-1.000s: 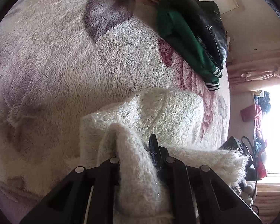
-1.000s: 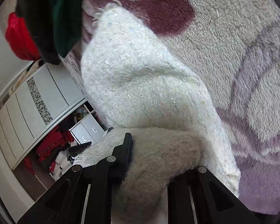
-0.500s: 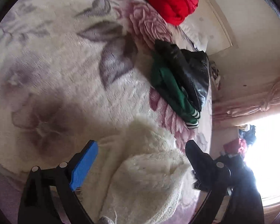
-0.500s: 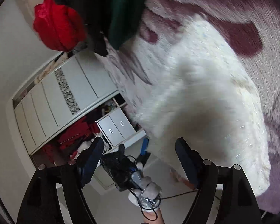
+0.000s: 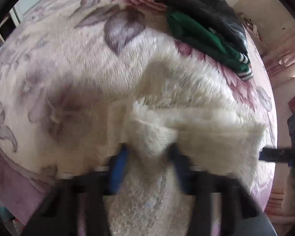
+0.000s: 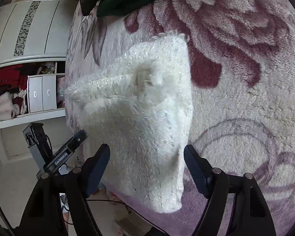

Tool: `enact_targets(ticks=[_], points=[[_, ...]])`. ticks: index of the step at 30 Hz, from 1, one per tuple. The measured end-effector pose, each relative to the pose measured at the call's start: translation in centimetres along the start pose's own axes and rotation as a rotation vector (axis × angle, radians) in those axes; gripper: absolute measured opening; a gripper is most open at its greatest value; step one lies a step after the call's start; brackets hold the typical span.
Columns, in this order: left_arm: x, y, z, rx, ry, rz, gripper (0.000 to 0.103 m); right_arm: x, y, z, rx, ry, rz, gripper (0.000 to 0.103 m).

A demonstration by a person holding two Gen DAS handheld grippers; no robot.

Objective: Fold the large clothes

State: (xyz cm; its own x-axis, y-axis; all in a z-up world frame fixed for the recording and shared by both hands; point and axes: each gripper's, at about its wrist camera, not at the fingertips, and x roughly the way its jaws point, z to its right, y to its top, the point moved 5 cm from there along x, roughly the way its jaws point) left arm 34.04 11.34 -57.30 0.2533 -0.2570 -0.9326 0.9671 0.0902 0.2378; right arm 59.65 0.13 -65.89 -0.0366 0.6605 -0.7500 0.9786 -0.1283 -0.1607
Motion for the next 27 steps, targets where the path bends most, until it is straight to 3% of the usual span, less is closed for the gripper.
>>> enact_targets(ticks=[1,3,5,7,8,10,11,12,15,18,20,22,24,27], points=[[-0.7,0.6,-0.1,-0.007,-0.020,0.024,0.011,0.7,0.3,-0.1,-0.011,-0.029,-0.002,0.027],[-1.4,2.3,-0.7,-0.009,-0.019,0.053,0.011,1.1,0.9,0.1,-0.013,-0.037,0.039,0.021],[-0.8,3.1,-1.2,-0.013,-0.022,0.048,0.011,0.3,1.5,-0.4,-0.059,-0.051,0.087,0.020],[2.1,3.3,-1.8,-0.031,-0.016,-0.017,0.011,0.8,2.4,-0.3,-0.091,-0.090,0.052,0.021],[3.1,3.2,-2.0,-0.038,-0.012,-0.042,0.011,1.4,2.7,0.2,-0.091,-0.091,0.022,0.024],[4.4,3.1,-2.1,-0.026,-0.002,-0.066,0.011,3.0,3.5,1.6,-0.104,-0.099,-0.043,0.056],[4.4,3.2,-2.1,-0.025,0.002,-0.061,0.012,3.7,4.0,2.4,-0.119,-0.102,-0.058,0.080],[4.3,3.2,-2.2,-0.034,-0.009,-0.059,0.012,4.2,4.4,3.3,-0.137,-0.105,-0.059,0.092],[3.8,2.9,-2.7,-0.065,-0.037,-0.060,0.016,6.6,5.8,5.6,-0.108,0.032,-0.114,0.094],[3.4,2.6,-2.9,-0.067,-0.041,-0.054,0.019,9.7,6.8,5.6,-0.093,0.230,-0.177,0.098],[3.3,2.6,-3.0,-0.074,-0.037,-0.062,0.021,11.3,7.2,3.7,-0.164,0.291,-0.184,0.098],[2.9,2.7,-3.7,-0.101,-0.016,-0.064,0.022,12.4,7.4,2.1,-0.199,0.285,-0.179,0.096],[1.6,2.8,-4.7,-0.139,0.000,-0.037,0.024,12.1,7.3,1.5,-0.157,0.333,-0.152,0.063],[-2.1,1.9,-6.2,-0.206,0.014,0.032,0.030,9.8,6.0,1.6,-0.080,0.391,-0.086,0.047]])
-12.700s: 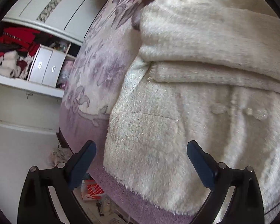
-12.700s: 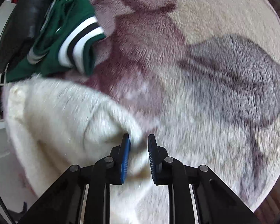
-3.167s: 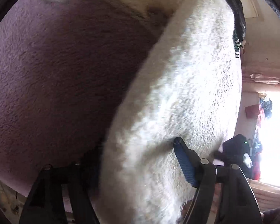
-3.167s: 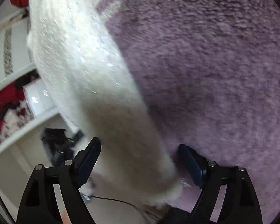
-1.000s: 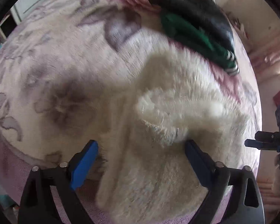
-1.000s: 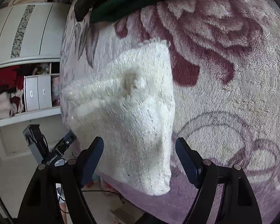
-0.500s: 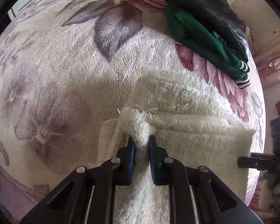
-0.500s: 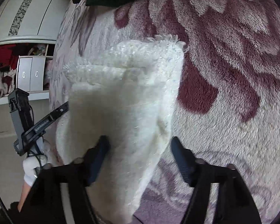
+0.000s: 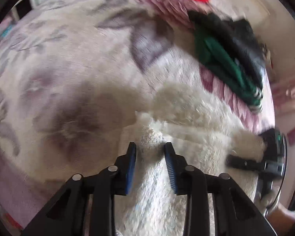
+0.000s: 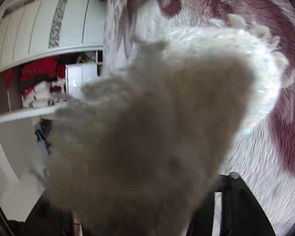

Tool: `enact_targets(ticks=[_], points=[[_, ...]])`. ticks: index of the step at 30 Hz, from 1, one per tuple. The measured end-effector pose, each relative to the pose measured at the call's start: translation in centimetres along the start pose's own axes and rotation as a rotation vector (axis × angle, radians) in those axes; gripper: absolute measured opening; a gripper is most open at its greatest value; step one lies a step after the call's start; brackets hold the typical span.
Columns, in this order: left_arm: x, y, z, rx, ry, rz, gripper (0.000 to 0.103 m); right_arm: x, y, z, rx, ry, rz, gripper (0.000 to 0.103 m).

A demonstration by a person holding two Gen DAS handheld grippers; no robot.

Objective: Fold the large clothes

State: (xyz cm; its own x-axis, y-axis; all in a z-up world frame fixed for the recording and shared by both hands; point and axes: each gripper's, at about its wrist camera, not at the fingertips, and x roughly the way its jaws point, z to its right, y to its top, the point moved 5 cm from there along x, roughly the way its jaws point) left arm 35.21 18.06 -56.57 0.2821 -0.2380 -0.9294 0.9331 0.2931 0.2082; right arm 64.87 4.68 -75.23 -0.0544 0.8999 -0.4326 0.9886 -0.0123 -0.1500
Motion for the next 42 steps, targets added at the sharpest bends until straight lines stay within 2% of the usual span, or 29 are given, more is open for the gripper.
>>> enact_targets(ticks=[1,3,4,5,6,8,9,10,11,14,16,17,19,22,24,25,27,31,33,35,37,38,39,40,41,42], points=[[-1.5,-0.3,-0.7,-0.020,0.016,0.032,0.030,-0.9,-1.3,-0.1,0.038,0.000,0.031,0.046],[-4.5,-1.6,-2.4,-0.062,0.066,0.086,0.037,-2.4,-4.1,0.5,0.142,-0.003,0.098,0.045],[-6.2,-2.7,-3.6,-0.094,0.104,0.112,0.050,-3.7,-6.0,1.1,0.225,0.017,0.159,0.045],[-7.4,-3.9,-4.7,-0.123,0.144,0.133,0.069,-5.2,-8.1,2.1,0.329,0.053,0.228,0.045],[-8.3,-5.3,-6.0,-0.150,0.197,0.143,0.075,-6.8,-10.7,3.4,0.464,0.115,0.316,0.044],[-8.6,-8.2,-7.7,-0.168,0.286,0.131,0.079,-9.3,-16.4,5.6,0.689,0.194,0.476,0.044],[-7.7,-10.5,-8.7,-0.165,0.344,0.097,0.079,-9.9,-18.5,6.2,0.735,0.190,0.529,0.045],[-6.5,-12.1,-9.2,-0.164,0.371,0.054,0.081,-10.3,-21.0,7.0,0.777,0.164,0.558,0.047],[-4.8,-14.2,-9.7,-0.156,0.395,0.001,0.081,-10.3,-22.8,7.9,0.810,0.134,0.554,0.053],[0.1,-18.6,-10.3,-0.114,0.443,-0.104,0.081,-9.0,-25.5,10.7,0.859,0.051,0.434,0.068],[3.0,-20.5,-10.2,-0.080,0.449,-0.142,0.081,-9.5,-25.3,10.9,0.820,0.008,0.371,0.073],[3.6,-20.8,-10.0,-0.068,0.457,-0.135,0.081,-10.1,-24.7,10.5,0.778,-0.043,0.344,0.074],[3.8,-20.4,-9.7,-0.071,0.463,-0.086,0.082,-13.1,-23.5,9.3,0.646,-0.200,0.332,0.075],[4.2,-20.0,-10.7,-0.120,0.498,-0.085,0.103,-16.2,-21.4,6.7,0.419,-0.427,0.242,0.075],[4.4,-19.9,-11.6,-0.172,0.430,-0.079,0.103,-18.3,-19.4,4.5,0.265,-0.532,0.205,0.075],[4.5,-19.9,-12.0,-0.191,0.397,-0.075,0.103,-18.6,-18.3,3.2,0.211,-0.541,0.189,0.075],[4.6,-19.7,-12.6,-0.211,0.347,-0.070,0.103,-17.9,-16.0,0.1,0.123,-0.508,0.134,0.075],[4.6,-19.4,-12.8,-0.211,0.354,-0.086,0.103,-11.7,-9.9,-6.7,-0.111,-0.437,-0.012,0.075],[4.3,-19.1,-12.7,-0.220,0.359,-0.108,0.103,-7.8,-7.5,-8.7,-0.210,-0.460,-0.090,0.075],[3.3,-17.8,-11.8,-0.230,0.364,-0.102,0.103,-4.4,-6.2,-8.2,-0.247,-0.515,-0.176,0.075],[1.4,-17.2,-10.7,-0.256,0.340,-0.057,0.103,-1.2,-5.4,-5.8,-0.262,-0.609,-0.269,0.075],[0.4,-16.9,-10.0,-0.264,0.327,-0.040,0.103,0.5,-5.3,-4.9,-0.262,-0.618,-0.327,0.075],[-1.0,-16.6,-8.9,-0.273,0.323,-0.012,0.103,1.6,-5.8,-4.2,-0.270,-0.629,-0.370,0.068],[-1.9,-16.4,-8.0,-0.274,0.314,0.005,0.103,2.1,-6.4,-4.2,-0.305,-0.642,-0.365,0.053],[-2.9,-16.3,-6.7,-0.271,0.302,0.021,0.103,2.5,-7.1,-4.7,-0.324,-0.630,-0.375,0.014],[-3.8,-16.2,-5.4,-0.266,0.299,0.034,0.103,2.7,-7.3,-5.3,-0.315,-0.617,-0.372,0.014]])
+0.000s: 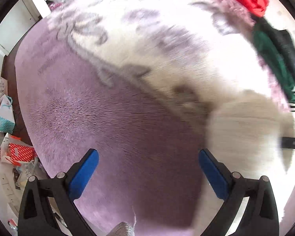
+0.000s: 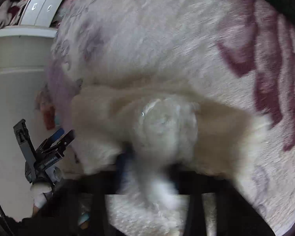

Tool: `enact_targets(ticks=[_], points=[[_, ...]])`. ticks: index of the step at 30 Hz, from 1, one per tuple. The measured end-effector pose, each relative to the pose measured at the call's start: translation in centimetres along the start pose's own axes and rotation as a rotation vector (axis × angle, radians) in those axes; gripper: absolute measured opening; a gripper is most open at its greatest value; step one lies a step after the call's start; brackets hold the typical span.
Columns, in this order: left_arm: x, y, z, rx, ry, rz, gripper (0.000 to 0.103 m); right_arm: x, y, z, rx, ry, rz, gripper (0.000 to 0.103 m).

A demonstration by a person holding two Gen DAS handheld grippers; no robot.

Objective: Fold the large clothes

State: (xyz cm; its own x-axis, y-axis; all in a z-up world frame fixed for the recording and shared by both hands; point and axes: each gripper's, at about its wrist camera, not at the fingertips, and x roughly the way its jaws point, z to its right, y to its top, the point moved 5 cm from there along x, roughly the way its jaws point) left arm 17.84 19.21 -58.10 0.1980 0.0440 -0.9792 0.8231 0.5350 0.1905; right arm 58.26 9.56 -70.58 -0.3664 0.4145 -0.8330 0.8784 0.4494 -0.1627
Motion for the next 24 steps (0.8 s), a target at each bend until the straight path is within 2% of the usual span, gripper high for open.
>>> enact_targets(ticks=[2,5,6,8,9,11,12,14,16,18,19,21,24], points=[[-1.6,-0.6,2.0,0.017,-0.009,0.008,0.103,-2.4,-1.3,-0.9,0.068,0.041,0.068,0.013],[-3.9,-2.3,4.5,0.025,-0.051,0.022,0.103,-8.4,-4.4,-2.6,0.253,0.235,0.156,0.012],[-4.4,-2.3,5.3,0.030,-0.080,0.020,0.103,-10.3,-5.4,-3.0,0.279,0.251,0.196,0.012],[-4.8,-3.1,7.0,0.056,-0.112,0.006,0.103,-12.5,-6.5,-2.4,0.304,0.210,0.265,0.012],[-4.5,-3.2,8.3,0.088,-0.104,0.002,0.103,-12.9,-6.6,-1.0,0.317,0.136,0.284,0.012],[-2.6,-3.1,9.5,0.137,-0.037,-0.049,0.103,-11.7,-6.4,2.2,0.387,0.061,0.260,0.012],[-1.4,-3.2,10.3,0.148,-0.027,-0.084,0.103,-11.0,-6.1,3.8,0.388,-0.022,0.240,0.012],[-0.3,-3.5,11.1,0.137,-0.038,-0.103,0.103,-9.0,-5.2,5.9,0.364,-0.177,0.228,0.012],[0.4,-3.3,11.5,0.151,-0.040,-0.098,0.103,-6.0,-3.6,5.9,0.282,-0.327,0.223,0.012],[1.1,-3.3,11.2,0.154,-0.020,-0.106,0.103,-2.8,-3.1,6.4,0.285,-0.337,0.186,0.015],[1.1,-3.4,11.3,0.158,-0.012,-0.105,0.103,-1.4,-2.5,6.3,0.246,-0.366,0.170,0.018],[1.1,-3.4,10.8,0.158,-0.008,-0.095,0.103,-1.3,-2.1,5.5,0.200,-0.397,0.169,0.026],[1.4,-3.4,9.7,0.174,0.050,-0.080,0.103,-4.0,-3.0,4.0,0.233,-0.302,0.176,0.042]])
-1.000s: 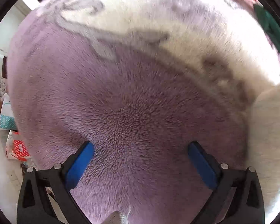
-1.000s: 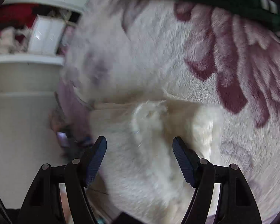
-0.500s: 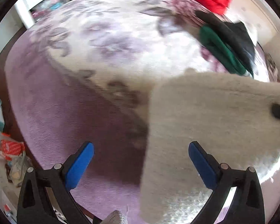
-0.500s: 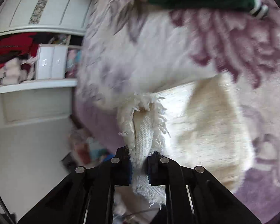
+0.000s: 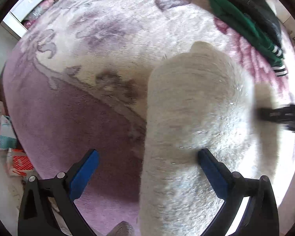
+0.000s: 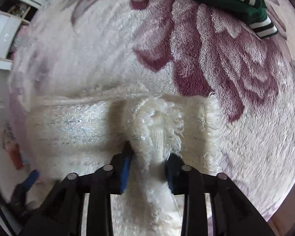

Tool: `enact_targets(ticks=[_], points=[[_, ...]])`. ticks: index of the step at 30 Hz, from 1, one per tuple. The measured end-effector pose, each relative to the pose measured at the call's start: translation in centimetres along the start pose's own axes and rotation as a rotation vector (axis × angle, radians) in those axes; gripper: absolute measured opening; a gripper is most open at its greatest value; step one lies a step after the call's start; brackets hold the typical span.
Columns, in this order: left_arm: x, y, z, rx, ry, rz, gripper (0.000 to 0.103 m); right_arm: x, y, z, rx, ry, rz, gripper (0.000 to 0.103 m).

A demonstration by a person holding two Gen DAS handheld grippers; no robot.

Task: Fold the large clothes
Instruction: 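Lift the folded jacket with both tools and place it on the green garment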

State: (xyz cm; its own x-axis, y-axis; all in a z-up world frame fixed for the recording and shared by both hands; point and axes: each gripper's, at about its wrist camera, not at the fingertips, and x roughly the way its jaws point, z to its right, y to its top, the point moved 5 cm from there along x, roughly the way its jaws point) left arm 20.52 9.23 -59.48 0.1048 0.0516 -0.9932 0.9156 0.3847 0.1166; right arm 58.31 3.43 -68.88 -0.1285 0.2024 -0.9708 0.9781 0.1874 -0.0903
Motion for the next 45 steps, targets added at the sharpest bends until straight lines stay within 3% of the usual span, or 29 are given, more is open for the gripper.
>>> enact_targets(ticks=[3,5,7,8,9,10,11,14,17,19,22,24,27,30,33,36,40,41,42,43,44,45], points=[[0.7,0.2,-1.4,-0.027,-0.016,-0.009,0.103,-2.8,-1.6,0.5,0.031,0.111,0.020,0.069],[1.0,0.2,-1.9,-0.046,-0.037,-0.017,0.103,-2.6,-3.1,0.6,0.051,0.216,-0.030,0.069],[1.1,0.2,-1.9,-0.047,-0.030,-0.015,0.103,-1.2,-4.7,1.3,0.031,0.203,-0.087,0.069],[1.1,0.2,-1.9,-0.046,-0.027,-0.014,0.103,-0.2,-5.2,1.2,0.015,0.177,-0.098,0.065],[1.0,0.1,-1.9,-0.049,-0.028,-0.016,0.103,0.8,-5.6,1.2,0.028,0.163,-0.107,0.028],[0.7,0.1,-2.0,-0.055,-0.037,-0.020,0.103,1.7,-5.9,1.5,0.093,0.206,-0.139,0.017],[0.3,0.0,-2.3,-0.063,-0.049,-0.019,0.103,1.7,-5.9,1.7,0.168,0.268,-0.152,0.017],[-1.2,-0.3,-3.4,-0.099,-0.093,-0.002,0.103,-2.2,-5.6,2.5,0.205,0.282,-0.045,0.016],[-1.4,-0.6,-3.7,-0.107,-0.126,0.005,0.103,-2.7,-6.1,3.6,0.155,0.171,-0.013,0.016],[-0.5,-0.7,-3.1,-0.089,-0.117,-0.012,0.103,-1.2,-6.3,3.3,0.102,0.118,-0.044,0.019],[0.1,-0.8,-2.6,-0.051,-0.102,-0.019,0.103,0.1,-6.3,2.2,0.028,0.108,-0.078,0.035],[0.1,-0.7,-2.5,-0.029,-0.098,-0.008,0.103,-0.7,-6.0,1.9,-0.032,0.060,-0.047,0.060],[0.2,-0.7,-2.3,-0.013,-0.110,-0.002,0.103,-1.0,-6.1,2.0,-0.063,0.045,-0.018,0.086],[0.5,-0.6,-2.4,-0.010,-0.134,0.001,0.103,0.9,-5.4,3.2,-0.095,0.025,-0.066,0.103],[1.2,-0.3,-2.5,-0.018,-0.174,0.006,0.103,4.2,-5.1,5.1,-0.014,0.207,-0.125,0.103],[2.7,0.1,-2.7,-0.058,-0.284,-0.014,0.103,6.1,-4.4,5.8,-0.017,0.406,-0.151,0.103],[4.6,0.9,-2.7,-0.142,-0.527,-0.074,0.103,6.3,-3.8,5.6,-0.051,0.499,-0.164,0.103],[4.8,1.0,-2.3,-0.137,-0.553,-0.071,0.103,6.2,-3.8,5.3,-0.074,0.519,-0.175,0.103],[4.7,1.1,-1.8,-0.122,-0.555,-0.060,0.101,6.5,-3.6,4.6,-0.085,0.529,-0.184,0.103],[4.3,1.4,-1.1,-0.094,-0.555,-0.031,0.085,6.4,-3.4,4.4,-0.091,0.540,-0.184,0.103],[3.7,1.5,-0.4,-0.072,-0.547,-0.009,0.080,6.3,-3.4,4.2,-0.090,0.553,-0.179,0.100],[3.0,1.9,0.2,-0.046,-0.508,0.016,0.077,6.1,-3.3,4.0,-0.078,0.563,-0.171,0.087]])
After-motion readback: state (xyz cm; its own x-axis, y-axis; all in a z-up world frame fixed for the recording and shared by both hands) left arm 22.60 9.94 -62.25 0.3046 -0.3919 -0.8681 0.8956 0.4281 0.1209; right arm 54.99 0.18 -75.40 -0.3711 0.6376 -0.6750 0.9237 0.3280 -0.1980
